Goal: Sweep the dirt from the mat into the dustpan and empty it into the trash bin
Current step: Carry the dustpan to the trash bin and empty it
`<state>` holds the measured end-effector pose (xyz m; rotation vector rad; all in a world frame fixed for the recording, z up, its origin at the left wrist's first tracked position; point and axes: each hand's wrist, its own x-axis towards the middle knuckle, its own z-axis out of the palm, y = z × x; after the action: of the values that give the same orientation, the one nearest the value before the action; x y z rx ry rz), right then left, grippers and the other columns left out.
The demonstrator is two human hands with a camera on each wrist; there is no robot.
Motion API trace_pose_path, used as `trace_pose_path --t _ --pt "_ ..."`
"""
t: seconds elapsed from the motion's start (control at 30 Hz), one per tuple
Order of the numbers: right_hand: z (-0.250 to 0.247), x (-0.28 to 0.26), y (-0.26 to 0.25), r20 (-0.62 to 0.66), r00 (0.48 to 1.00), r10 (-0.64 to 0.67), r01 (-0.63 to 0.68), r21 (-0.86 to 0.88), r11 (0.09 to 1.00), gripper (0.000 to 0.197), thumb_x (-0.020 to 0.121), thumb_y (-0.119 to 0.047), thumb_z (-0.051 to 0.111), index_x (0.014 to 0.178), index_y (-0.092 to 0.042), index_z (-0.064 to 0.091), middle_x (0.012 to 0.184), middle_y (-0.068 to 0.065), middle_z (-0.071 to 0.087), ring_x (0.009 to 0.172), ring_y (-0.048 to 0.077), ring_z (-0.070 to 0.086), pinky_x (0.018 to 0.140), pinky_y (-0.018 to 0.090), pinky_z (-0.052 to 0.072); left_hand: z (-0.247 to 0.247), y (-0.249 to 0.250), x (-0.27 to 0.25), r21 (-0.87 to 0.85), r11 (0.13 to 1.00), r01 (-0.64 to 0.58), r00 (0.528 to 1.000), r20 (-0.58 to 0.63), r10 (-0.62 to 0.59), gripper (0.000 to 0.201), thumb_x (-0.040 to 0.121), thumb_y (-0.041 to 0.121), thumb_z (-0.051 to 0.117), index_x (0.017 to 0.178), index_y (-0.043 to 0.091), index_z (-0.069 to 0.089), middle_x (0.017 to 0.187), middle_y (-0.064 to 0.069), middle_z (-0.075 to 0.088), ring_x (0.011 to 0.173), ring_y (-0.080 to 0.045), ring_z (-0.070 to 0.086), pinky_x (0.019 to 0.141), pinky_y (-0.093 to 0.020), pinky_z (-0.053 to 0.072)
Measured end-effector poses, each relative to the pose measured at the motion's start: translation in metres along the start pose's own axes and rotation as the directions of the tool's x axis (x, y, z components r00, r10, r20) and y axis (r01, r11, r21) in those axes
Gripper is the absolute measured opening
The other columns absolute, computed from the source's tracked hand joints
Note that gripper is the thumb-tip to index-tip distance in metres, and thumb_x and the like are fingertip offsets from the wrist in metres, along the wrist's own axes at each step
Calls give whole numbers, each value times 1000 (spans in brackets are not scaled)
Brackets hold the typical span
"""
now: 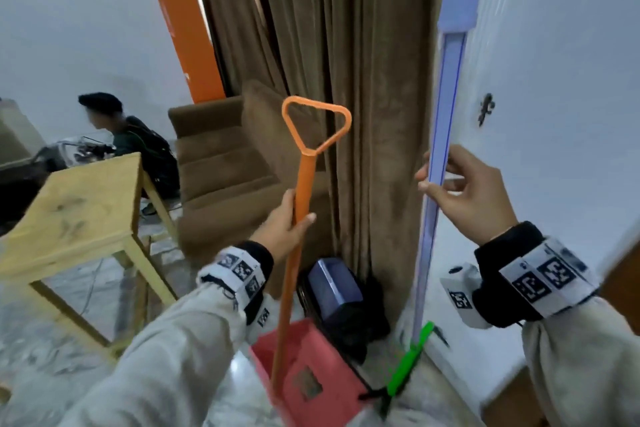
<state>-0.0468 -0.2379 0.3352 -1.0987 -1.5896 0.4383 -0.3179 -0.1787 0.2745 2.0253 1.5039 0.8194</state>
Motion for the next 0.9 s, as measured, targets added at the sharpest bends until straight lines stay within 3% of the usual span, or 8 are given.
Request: trace_pose_path --t 0.13,0.3,0.4,0.5,0.57,0.67,0.8,0.9 --pt "6 -57 12 -94 990 109 -120 -119 986 51 80 2 65 83 -47 53 78 -26 65 77 -5 61 70 8 50 43 -12 -34 -132 991 -37 988 144 56 22 89 26 56 87 33 35 68 5 47 57 -9 46 58 -30 43" --pt "-5 -119 1 -262 953 149 -210 -223 952 43 80 1 65 89 -38 51 78 -30 64 76 -8 62 67 4 48 63 -15 -60 -251 959 -134 955 227 192 18 87 20 59 93 24 42 72 5 47 59 -2 49 60 -18 44" --pt "-13 -142 -11 -344 924 167 -270 -278 922 45 80 2 65 91 -39 51 78 -31 64 75 -8 61 67 4 47 68 -6 -63 -291 935 -201 933 236 273 19 85 18 61 89 28 45 79 -2 48 69 -15 51 67 -29 47" --pt "-19 -160 -22 -395 902 174 -313 -322 893 48 80 0 65 92 -44 49 79 -34 63 76 -12 60 69 3 47 76 6 -64 -323 912 -253 907 249 340 14 83 16 62 88 14 50 84 -13 51 76 -30 55 71 -42 51" --pt "-23 -171 -27 -417 890 185 -343 -345 874 45 81 -3 65 94 -43 50 81 -37 61 77 -14 59 72 2 47 86 13 -64 -315 901 -298 895 236 378 15 82 13 63 79 10 48 76 -3 45 71 -24 48 69 -34 46" --pt "-30 -188 -29 -453 869 199 -388 -375 842 30 81 -6 67 102 -25 58 82 -41 60 76 -17 58 72 0 45 104 19 -65 -270 893 -359 888 196 417 17 81 13 66 75 5 52 75 3 40 69 -16 42 65 -23 34" --pt "-40 -207 -33 -497 840 218 -430 -367 825 45 82 -8 67 95 -48 50 82 -37 62 77 -11 61 71 4 47 128 27 -65 -315 870 -379 877 179 446 17 79 11 69 72 16 54 74 9 40 67 -2 44 66 -4 34" --pt "-50 -213 -32 -520 825 221 -447 -364 817 48 83 -9 66 96 -51 47 81 -40 61 76 -13 60 69 2 45 149 34 -59 -363 880 -307 908 167 385 15 78 12 71 81 19 58 73 9 45 68 -6 48 64 -7 36"
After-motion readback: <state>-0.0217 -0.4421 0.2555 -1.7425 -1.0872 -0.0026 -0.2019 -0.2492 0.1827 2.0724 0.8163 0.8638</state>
